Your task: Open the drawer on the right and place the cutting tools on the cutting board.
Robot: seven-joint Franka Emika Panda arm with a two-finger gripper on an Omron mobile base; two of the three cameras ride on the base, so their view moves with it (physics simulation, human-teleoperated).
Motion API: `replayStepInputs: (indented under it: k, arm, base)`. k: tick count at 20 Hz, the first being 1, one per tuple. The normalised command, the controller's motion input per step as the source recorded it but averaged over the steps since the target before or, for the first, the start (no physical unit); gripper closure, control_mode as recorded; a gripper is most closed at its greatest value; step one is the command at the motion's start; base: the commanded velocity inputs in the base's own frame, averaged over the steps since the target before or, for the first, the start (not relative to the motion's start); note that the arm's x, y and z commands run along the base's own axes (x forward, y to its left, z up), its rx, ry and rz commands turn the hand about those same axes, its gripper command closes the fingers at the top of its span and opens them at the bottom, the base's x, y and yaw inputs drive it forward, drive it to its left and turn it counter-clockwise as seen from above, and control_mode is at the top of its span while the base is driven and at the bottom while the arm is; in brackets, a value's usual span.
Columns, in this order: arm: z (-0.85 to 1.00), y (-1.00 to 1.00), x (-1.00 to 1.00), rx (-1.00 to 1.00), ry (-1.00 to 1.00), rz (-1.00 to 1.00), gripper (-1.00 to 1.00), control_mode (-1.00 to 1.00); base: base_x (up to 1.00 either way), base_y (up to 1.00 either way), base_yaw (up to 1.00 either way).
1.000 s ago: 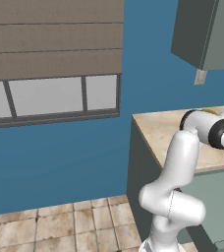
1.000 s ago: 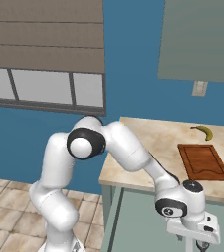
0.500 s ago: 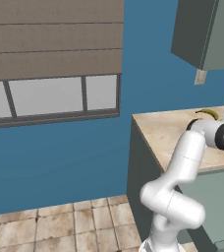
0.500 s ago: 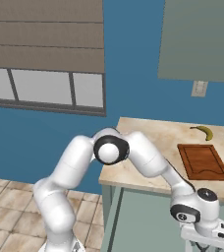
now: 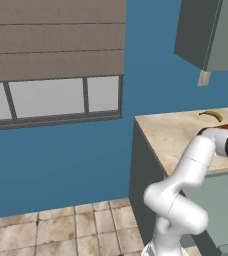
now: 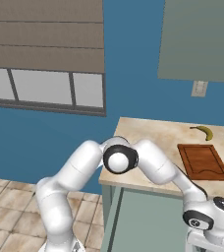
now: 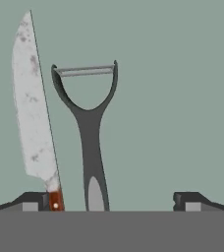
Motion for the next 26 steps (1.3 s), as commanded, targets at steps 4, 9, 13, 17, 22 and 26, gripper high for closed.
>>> replayStepInputs:
  k: [4,9,13,17,22,26]
  arm:
    - [0.0,0.05,-0.01,0.04,0.0,0.0,-1.0,-1.0]
    - [0.0,0.19,-0.12,0.0,0.0,0.0,-1.0,-1.0]
    - [0.0,0.23,-0.14,0.0,0.0,0.0,-1.0,-1.0]
    - [0.0,0.39,-0.03,0.0,0.0,0.0,-1.0,-1.0]
    - [0.0,0.3,0.03,0.0,0.0,0.0,-1.0,-1.0]
    - [0.0,0.01,0.13,0.0,0.0,0.0,-1.0,-1.0]
  base:
    - [0.0,0.0,0.0]
    - [0.0,0.0,0.0]
    - [0.0,0.0,0.0]
    - [0.0,0.0,0.0]
    - [0.0,0.0,0.0]
    - [0.0,0.0,0.0]
